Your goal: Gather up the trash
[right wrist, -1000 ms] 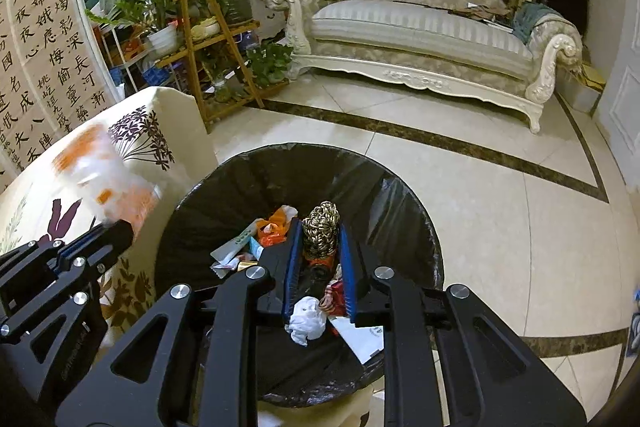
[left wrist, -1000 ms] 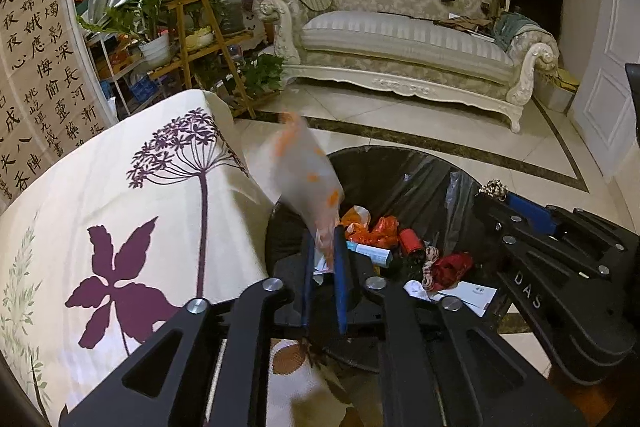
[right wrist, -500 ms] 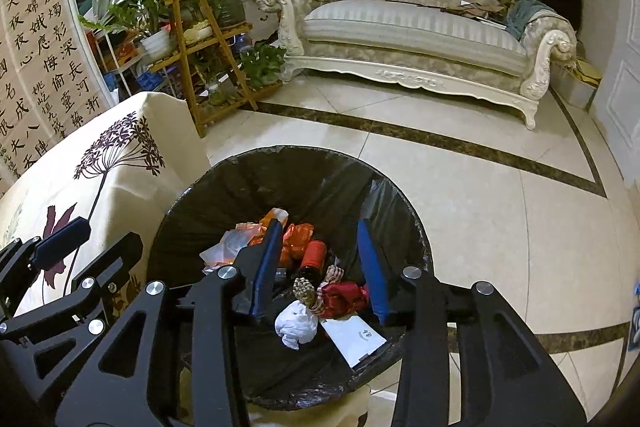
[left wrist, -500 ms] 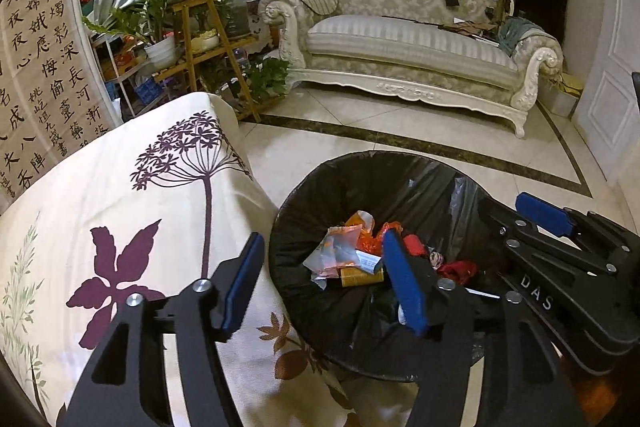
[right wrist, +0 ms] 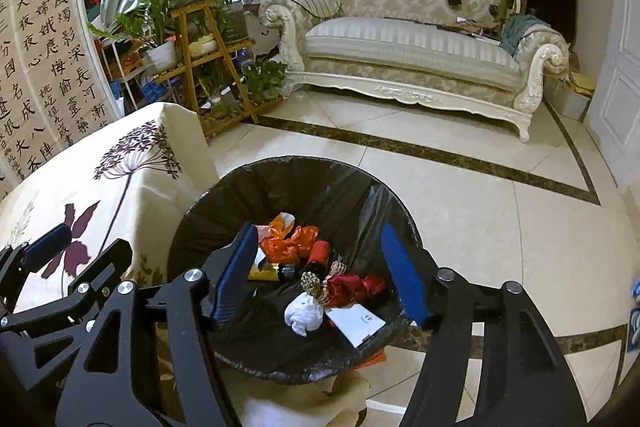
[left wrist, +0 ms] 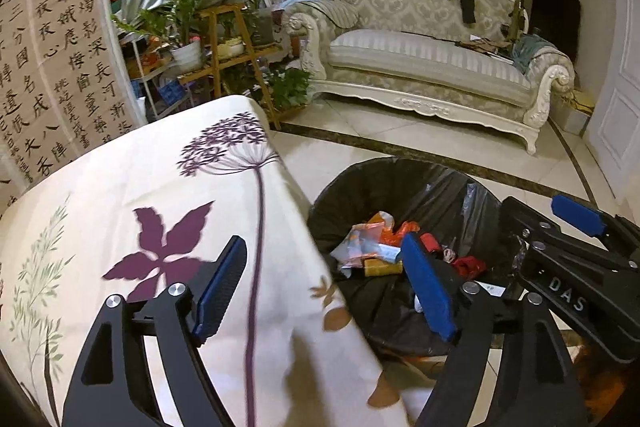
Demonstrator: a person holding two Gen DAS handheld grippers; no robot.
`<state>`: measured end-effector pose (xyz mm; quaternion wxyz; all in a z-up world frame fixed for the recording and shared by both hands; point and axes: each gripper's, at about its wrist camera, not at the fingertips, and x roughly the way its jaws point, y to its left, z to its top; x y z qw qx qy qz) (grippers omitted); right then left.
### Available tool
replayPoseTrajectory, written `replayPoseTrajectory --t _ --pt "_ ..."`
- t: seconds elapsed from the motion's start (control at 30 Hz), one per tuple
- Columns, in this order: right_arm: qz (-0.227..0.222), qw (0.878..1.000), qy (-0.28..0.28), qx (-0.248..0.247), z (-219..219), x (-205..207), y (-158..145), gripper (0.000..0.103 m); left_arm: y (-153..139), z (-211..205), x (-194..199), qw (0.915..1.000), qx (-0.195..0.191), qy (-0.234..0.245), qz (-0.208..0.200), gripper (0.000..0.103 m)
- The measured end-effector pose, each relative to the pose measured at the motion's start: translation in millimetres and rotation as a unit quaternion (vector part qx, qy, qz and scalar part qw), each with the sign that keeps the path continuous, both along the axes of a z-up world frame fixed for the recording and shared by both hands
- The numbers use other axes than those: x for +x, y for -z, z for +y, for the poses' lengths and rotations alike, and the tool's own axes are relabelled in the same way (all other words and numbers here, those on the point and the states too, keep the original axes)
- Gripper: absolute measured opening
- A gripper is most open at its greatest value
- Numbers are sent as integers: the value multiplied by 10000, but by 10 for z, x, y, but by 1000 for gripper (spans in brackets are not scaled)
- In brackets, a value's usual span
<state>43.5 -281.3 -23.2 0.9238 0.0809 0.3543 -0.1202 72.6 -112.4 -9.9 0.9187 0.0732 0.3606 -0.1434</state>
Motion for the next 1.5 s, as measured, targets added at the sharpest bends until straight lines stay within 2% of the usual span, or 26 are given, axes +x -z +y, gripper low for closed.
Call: replayPoseTrajectory --t 0.33,0.53,0.73,1.5 --pt "-241 9997 -16 -81 163 -290 -209 68 -132 218 -258 9995 40 -243 -219 82" --pt "-380 9992 -29 -157 227 -461 -321 72 -220 337 -405 9990 -77 -312 -320 83" --pt "-472 9985 -63 -253 296 -571 -388 73 -300 406 -479 9985 -185 -360 -375 84" --pt "-573 9979 -56 -300 331 -623 -453 73 -340 431 -527 9982 -276 -332 -428 84"
